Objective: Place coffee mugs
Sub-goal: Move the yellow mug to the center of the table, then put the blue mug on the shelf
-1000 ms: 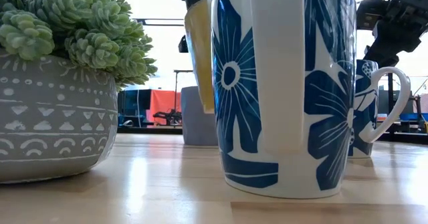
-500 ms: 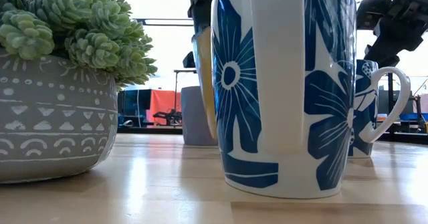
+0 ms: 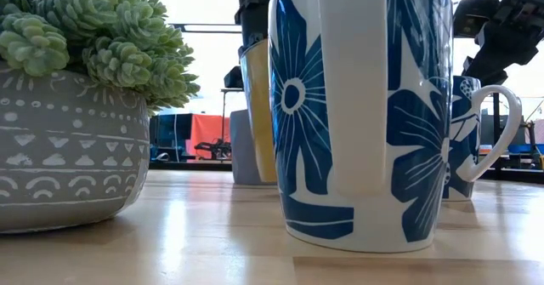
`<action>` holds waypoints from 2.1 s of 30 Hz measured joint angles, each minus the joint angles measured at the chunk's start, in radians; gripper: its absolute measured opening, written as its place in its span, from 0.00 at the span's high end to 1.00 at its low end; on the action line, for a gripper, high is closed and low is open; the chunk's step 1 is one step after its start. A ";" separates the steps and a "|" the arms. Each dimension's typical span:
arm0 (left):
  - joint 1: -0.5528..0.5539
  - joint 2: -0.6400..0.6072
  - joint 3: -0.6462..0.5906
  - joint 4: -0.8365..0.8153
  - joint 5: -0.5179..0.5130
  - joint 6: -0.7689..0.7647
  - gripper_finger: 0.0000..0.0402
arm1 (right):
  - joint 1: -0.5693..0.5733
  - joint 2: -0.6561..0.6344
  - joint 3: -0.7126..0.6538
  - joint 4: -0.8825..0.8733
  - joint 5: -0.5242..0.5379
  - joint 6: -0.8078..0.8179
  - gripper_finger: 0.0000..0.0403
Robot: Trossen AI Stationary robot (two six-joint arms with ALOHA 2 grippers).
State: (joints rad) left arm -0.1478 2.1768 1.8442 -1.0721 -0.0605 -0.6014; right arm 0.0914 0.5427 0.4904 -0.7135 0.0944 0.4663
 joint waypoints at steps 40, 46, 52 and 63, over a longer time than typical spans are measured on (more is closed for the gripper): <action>0.013 0.018 0.099 -0.156 0.092 -0.001 0.59 | 0.000 0.000 0.000 0.000 -0.027 -0.003 0.62; 0.017 0.017 0.251 -0.275 0.073 0.066 0.57 | 0.000 0.000 0.000 -0.001 -0.027 -0.003 0.62; 0.019 0.017 0.400 -0.428 0.037 0.166 0.57 | 0.000 0.000 0.000 0.000 -0.012 -0.024 0.62; -0.026 -0.122 0.412 -0.503 -0.023 0.434 0.57 | 0.000 0.005 0.000 0.025 0.006 -0.019 0.62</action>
State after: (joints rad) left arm -0.1741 2.0547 2.2567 -1.5751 -0.0838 -0.1678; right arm 0.0915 0.5477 0.4904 -0.6881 0.1004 0.4468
